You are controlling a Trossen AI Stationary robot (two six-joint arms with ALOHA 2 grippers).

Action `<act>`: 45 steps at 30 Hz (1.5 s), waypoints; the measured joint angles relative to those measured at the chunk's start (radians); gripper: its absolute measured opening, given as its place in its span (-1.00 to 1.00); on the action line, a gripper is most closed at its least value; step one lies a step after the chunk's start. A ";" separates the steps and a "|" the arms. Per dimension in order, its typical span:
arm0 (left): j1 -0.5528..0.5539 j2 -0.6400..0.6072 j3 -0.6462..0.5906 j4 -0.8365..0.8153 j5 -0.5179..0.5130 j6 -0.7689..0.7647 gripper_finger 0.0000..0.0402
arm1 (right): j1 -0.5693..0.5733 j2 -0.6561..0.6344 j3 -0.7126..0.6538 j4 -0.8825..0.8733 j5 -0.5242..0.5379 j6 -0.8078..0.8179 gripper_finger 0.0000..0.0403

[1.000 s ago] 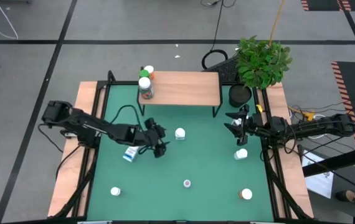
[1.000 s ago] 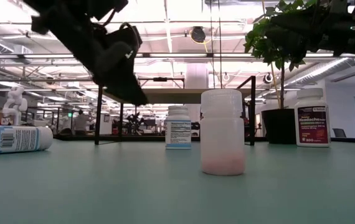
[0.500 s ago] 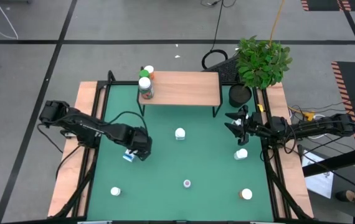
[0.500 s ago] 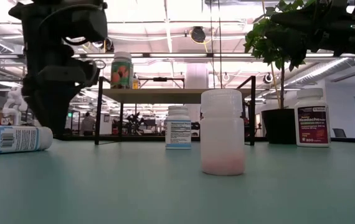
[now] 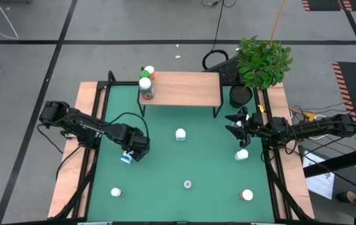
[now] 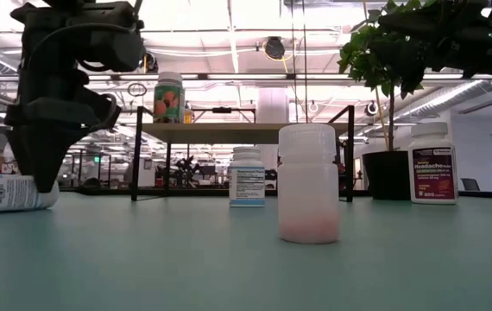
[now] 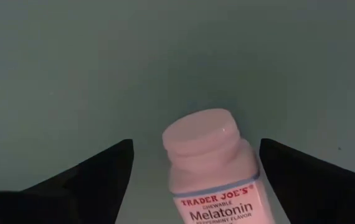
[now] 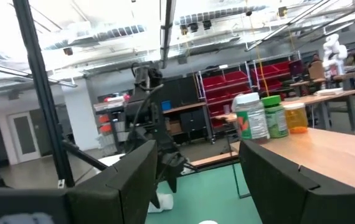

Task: Pick and place medicine bottles onto shelf by color
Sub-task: Put the bottom left blue bottle on the shelf

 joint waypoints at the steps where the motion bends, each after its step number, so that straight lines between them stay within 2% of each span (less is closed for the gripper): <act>1: 0.000 0.000 0.000 0.004 0.000 -0.003 0.72 | 0.000 0.000 0.000 -0.001 0.000 0.000 0.11; 6: 0.000 0.000 0.000 0.026 -0.001 -0.011 0.51 | 0.000 0.000 0.000 -0.003 0.000 0.000 0.11; 16: 0.000 0.000 0.000 0.027 -0.030 -0.016 -0.07 | 0.000 0.000 0.000 -0.004 0.000 0.007 0.11; 21: 0.001 -0.003 0.002 0.029 -0.040 -0.013 -0.25 | 0.000 0.006 0.005 -0.005 -0.002 0.008 0.11; 25: 0.003 -0.002 0.002 0.029 -0.053 -0.015 -0.31 | 0.001 0.054 0.058 -0.118 -0.085 0.019 0.11; 29: 0.003 0.000 0.005 0.033 -0.062 -0.022 -0.36 | 0.000 0.112 0.133 -0.146 -0.081 -0.001 0.11; 34: 0.005 0.001 0.005 0.117 -0.082 -0.032 -0.42 | 0.001 0.177 0.207 -0.189 -0.110 -0.024 0.11; 39: 0.005 -0.001 0.011 0.228 -0.081 0.093 -0.44 | 0.001 0.251 0.275 -0.218 -0.136 -0.022 0.11; 42: 0.005 -0.018 0.036 0.201 -0.082 0.156 -0.43 | 0.000 0.296 0.315 -0.243 -0.159 -0.014 0.11; 45: 0.005 -0.050 0.057 0.158 -0.082 0.243 -0.33 | 0.001 0.337 0.347 -0.261 -0.185 -0.001 0.11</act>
